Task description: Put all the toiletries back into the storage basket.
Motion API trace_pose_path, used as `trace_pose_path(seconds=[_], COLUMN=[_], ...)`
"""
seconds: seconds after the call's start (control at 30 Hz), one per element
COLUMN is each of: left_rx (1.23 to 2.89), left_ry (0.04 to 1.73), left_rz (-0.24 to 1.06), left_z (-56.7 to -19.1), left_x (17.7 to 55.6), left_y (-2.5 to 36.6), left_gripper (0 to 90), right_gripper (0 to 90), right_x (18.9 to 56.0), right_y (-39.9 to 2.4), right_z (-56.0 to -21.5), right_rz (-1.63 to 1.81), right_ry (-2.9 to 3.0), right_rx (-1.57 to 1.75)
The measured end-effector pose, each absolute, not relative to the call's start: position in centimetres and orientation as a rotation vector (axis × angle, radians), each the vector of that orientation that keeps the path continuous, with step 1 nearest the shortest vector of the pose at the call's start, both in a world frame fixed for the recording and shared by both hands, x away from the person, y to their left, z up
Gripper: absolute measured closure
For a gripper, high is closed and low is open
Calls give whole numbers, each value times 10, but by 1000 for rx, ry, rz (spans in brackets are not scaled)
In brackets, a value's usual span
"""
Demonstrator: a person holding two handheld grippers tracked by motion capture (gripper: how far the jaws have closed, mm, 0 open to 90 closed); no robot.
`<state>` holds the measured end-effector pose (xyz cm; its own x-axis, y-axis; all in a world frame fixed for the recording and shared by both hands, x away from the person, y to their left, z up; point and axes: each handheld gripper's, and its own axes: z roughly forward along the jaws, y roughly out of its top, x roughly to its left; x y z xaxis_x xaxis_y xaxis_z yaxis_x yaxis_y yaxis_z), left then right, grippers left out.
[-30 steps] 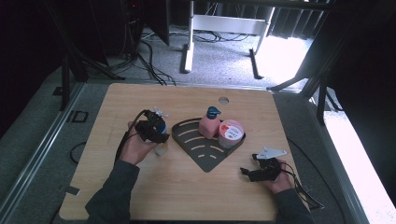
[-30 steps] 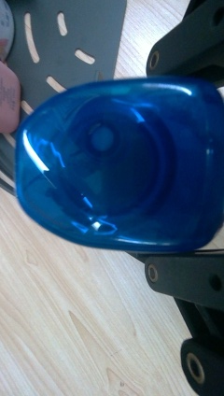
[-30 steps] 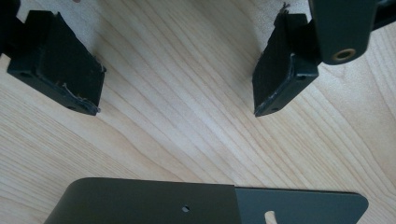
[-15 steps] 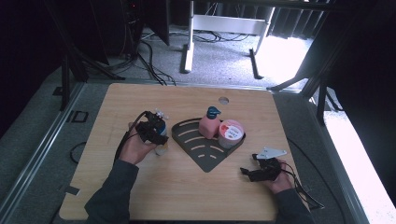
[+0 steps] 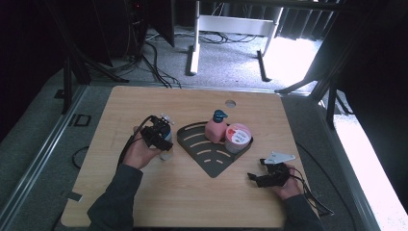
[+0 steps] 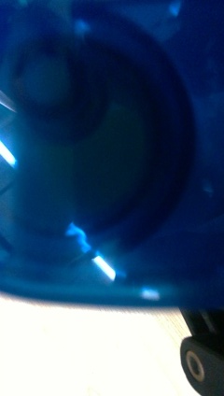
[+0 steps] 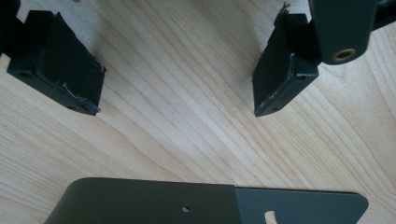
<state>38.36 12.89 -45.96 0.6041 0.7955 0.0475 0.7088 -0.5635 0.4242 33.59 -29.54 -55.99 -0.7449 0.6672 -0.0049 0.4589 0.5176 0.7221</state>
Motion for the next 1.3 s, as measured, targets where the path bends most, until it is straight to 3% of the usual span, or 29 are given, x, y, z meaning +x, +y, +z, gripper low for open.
trace_pose_path(seconds=[1.3], left_rx=[2477], left_ry=[1233], left_rz=[265], left_z=[-461], left_x=[387], left_y=[135], left_gripper=[549], right_gripper=[166], right_x=[336], right_y=[-295], right_z=[-560], right_rz=[1056], right_ry=[2479], right_rx=[946])
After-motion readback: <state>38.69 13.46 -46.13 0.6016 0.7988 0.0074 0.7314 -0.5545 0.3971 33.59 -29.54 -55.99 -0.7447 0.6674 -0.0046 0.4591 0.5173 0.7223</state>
